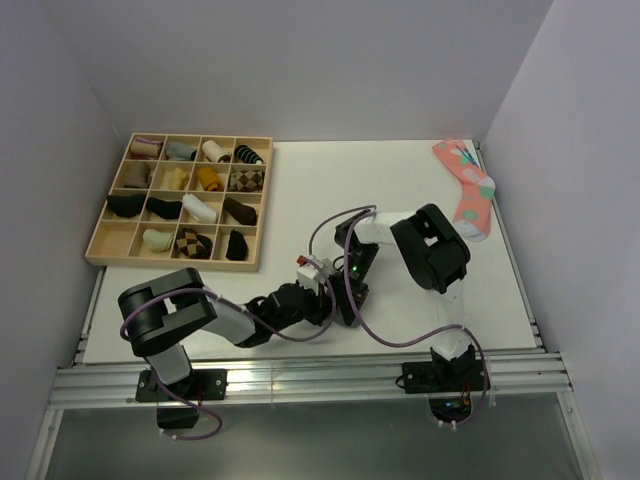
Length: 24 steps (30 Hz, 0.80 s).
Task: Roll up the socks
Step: Roll the sock at the center of the board.
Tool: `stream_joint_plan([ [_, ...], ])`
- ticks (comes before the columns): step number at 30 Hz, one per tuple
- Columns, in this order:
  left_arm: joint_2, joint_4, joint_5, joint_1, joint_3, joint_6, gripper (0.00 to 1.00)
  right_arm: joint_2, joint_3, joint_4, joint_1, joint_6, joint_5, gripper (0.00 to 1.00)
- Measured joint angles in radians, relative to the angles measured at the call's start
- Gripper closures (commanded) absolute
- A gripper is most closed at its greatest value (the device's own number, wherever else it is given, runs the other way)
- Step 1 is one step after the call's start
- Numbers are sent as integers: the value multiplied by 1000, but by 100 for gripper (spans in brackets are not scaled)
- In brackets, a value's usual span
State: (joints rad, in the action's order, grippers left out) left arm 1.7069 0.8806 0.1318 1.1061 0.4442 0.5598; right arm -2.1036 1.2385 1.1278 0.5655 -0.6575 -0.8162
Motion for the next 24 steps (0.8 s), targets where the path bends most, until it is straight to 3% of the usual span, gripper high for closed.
stream_joint_plan([
  [13,5,-194,106,23,103,142,100,94,-14,-87,-87,111,76,56],
  [24,5,-399,116,23,206,267,100,231,-50,-211,-175,63,94,51],
])
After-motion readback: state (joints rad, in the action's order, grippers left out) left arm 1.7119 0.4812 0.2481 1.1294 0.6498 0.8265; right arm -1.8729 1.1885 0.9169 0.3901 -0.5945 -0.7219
